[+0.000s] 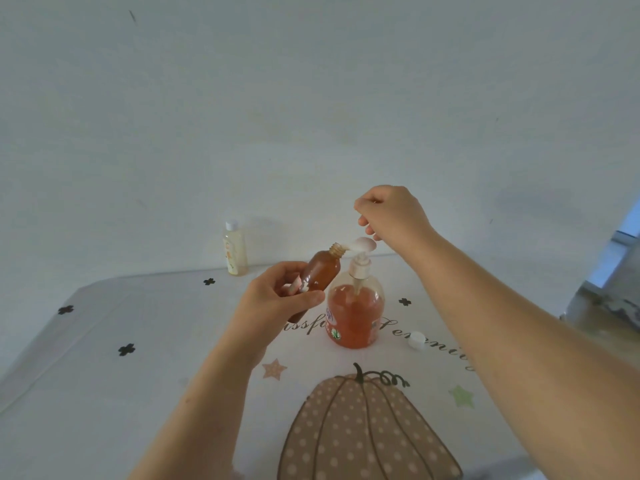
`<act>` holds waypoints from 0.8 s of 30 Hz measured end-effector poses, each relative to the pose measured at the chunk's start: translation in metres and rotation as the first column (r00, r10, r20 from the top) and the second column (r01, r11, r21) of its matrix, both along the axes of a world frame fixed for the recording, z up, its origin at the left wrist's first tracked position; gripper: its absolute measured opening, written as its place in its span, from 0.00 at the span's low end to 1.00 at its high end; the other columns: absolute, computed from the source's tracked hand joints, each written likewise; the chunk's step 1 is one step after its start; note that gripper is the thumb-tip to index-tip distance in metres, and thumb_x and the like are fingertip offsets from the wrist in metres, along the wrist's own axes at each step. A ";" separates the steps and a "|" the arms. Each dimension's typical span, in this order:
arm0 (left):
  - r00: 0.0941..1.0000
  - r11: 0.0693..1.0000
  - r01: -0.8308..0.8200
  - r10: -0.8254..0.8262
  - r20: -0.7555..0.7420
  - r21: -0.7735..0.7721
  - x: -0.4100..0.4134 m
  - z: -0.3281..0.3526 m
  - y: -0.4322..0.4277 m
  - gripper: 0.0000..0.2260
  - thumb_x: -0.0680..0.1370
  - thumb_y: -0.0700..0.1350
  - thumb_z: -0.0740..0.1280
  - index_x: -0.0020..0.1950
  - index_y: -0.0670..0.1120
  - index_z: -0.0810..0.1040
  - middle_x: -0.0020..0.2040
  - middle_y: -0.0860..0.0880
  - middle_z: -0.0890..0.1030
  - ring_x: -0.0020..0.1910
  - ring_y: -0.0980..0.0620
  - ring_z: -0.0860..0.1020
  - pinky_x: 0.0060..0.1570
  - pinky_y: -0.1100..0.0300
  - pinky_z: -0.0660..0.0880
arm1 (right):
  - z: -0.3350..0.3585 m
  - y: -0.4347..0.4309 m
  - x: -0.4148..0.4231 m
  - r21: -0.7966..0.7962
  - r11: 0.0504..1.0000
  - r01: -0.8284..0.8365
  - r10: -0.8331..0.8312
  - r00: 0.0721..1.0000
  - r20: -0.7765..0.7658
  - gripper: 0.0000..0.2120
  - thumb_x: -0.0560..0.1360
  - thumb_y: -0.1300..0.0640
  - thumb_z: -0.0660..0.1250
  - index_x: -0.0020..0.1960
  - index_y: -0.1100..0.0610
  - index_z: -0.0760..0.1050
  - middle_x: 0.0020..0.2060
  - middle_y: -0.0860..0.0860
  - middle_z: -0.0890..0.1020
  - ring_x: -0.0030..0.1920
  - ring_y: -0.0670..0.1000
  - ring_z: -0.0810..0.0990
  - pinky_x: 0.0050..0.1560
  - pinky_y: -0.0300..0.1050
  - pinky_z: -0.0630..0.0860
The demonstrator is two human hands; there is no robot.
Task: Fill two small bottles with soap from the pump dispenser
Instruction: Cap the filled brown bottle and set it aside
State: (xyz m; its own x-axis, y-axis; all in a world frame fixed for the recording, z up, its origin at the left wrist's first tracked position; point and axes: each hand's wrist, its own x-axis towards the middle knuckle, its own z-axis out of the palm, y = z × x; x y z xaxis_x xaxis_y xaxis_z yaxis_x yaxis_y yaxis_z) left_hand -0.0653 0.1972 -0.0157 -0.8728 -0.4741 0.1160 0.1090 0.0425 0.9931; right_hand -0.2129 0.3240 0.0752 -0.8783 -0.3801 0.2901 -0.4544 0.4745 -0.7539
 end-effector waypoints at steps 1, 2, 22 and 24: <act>1.000 1.000 0.001 -0.001 -0.004 -0.002 0.002 0.000 0.002 0.16 0.70 0.34 0.76 0.54 0.50 0.82 0.43 0.48 0.82 0.37 0.51 0.77 0.38 0.62 0.75 | -0.002 0.007 0.002 0.002 1.000 0.003 -0.003 1.000 -0.007 0.09 0.79 0.56 0.63 0.50 0.57 0.81 0.42 0.50 0.85 0.46 0.56 0.84 0.54 0.57 0.82; 1.000 1.000 0.002 -0.002 -0.010 -0.002 0.004 0.000 0.004 0.16 0.70 0.34 0.76 0.53 0.49 0.82 0.43 0.49 0.82 0.37 0.50 0.77 0.38 0.60 0.75 | -0.004 0.012 0.004 0.007 1.000 0.010 -0.010 1.000 -0.012 0.08 0.79 0.56 0.62 0.50 0.55 0.81 0.44 0.50 0.85 0.48 0.56 0.84 0.55 0.57 0.82; 0.997 0.998 -0.040 0.043 0.071 -0.051 0.031 -0.036 0.068 0.18 0.69 0.42 0.79 0.56 0.54 0.80 0.49 0.50 0.84 0.45 0.52 0.83 0.45 0.59 0.80 | -0.100 0.110 0.013 0.557 0.824 -0.107 0.050 0.992 0.116 0.17 0.77 0.57 0.72 0.66 0.51 0.81 0.62 0.52 0.80 0.59 0.53 0.80 0.56 0.43 0.73; 0.996 0.998 -0.040 0.044 0.079 -0.045 0.031 -0.038 0.072 0.18 0.70 0.41 0.78 0.57 0.53 0.79 0.49 0.50 0.84 0.43 0.54 0.83 0.41 0.64 0.79 | -0.103 0.110 0.014 0.569 0.815 -0.109 0.056 0.992 0.109 0.17 0.77 0.57 0.73 0.66 0.50 0.81 0.62 0.52 0.80 0.61 0.53 0.79 0.55 0.41 0.71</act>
